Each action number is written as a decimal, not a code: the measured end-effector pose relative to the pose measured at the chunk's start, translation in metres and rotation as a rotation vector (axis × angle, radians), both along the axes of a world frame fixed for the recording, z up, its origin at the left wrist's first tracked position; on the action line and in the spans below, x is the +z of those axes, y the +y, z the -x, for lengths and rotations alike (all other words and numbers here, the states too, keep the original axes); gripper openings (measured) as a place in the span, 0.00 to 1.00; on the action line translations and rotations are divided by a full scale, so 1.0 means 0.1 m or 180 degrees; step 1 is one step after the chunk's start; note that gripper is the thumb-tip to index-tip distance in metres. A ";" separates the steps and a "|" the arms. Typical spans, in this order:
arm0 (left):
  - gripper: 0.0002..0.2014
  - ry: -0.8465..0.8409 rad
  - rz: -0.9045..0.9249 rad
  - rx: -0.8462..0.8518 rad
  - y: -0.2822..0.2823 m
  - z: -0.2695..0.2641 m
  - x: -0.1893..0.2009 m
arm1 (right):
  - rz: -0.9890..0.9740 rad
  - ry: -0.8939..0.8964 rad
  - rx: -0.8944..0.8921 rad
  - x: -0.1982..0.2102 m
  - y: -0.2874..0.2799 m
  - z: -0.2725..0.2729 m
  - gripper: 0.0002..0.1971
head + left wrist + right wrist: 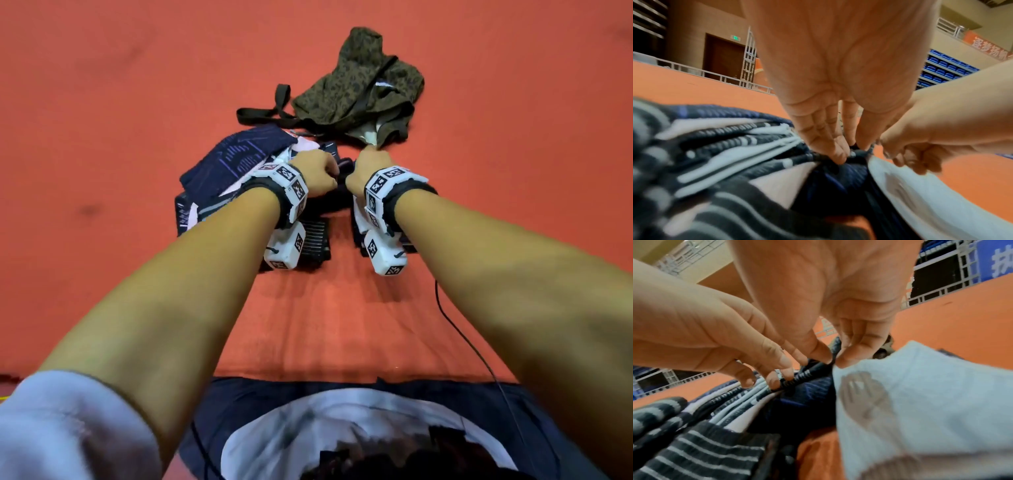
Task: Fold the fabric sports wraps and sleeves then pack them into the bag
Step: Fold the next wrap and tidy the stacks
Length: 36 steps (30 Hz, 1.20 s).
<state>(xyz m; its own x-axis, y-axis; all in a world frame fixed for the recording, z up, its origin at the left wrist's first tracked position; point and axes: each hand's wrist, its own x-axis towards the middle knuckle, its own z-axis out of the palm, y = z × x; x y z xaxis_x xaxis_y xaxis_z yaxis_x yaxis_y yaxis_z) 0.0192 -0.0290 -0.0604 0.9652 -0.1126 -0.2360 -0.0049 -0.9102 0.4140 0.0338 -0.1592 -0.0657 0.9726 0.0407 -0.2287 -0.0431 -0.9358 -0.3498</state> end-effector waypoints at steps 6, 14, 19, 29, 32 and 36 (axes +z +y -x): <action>0.13 -0.0172 -0.0272 0.0439 0.69 -0.07 0.04 | 0.0071 -0.0303 0.0256 0.12 0.49 -0.10 0.24; 0.23 -0.0121 -0.0490 0.1016 1.42 -0.08 -0.12 | 0.0209 -0.0330 0.1290 0.06 1.17 -0.25 0.19; 0.24 -0.0209 -0.0376 0.1080 1.56 -0.08 -0.22 | 0.0042 -0.0087 0.1579 0.05 1.53 -0.27 0.23; 0.07 -0.0380 -0.0322 0.1037 1.52 -0.02 -0.13 | 0.0106 -0.0142 0.1498 0.01 1.51 -0.33 0.19; 0.08 -0.0502 -0.0205 0.1020 1.48 0.02 -0.09 | 0.0073 -0.0144 0.1533 0.04 1.48 -0.30 0.19; 0.10 -0.0669 -0.0013 0.0908 1.41 0.06 -0.01 | 0.0129 -0.0186 0.1597 0.10 1.39 -0.23 0.18</action>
<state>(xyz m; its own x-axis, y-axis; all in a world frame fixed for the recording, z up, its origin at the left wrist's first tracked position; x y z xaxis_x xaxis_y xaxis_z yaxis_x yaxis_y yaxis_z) 0.0129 0.1125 -0.0618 0.9852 0.1690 -0.0289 0.1650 -0.8889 0.4274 0.0572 -0.0197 -0.0560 0.8467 0.4987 -0.1855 0.4340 -0.8490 -0.3012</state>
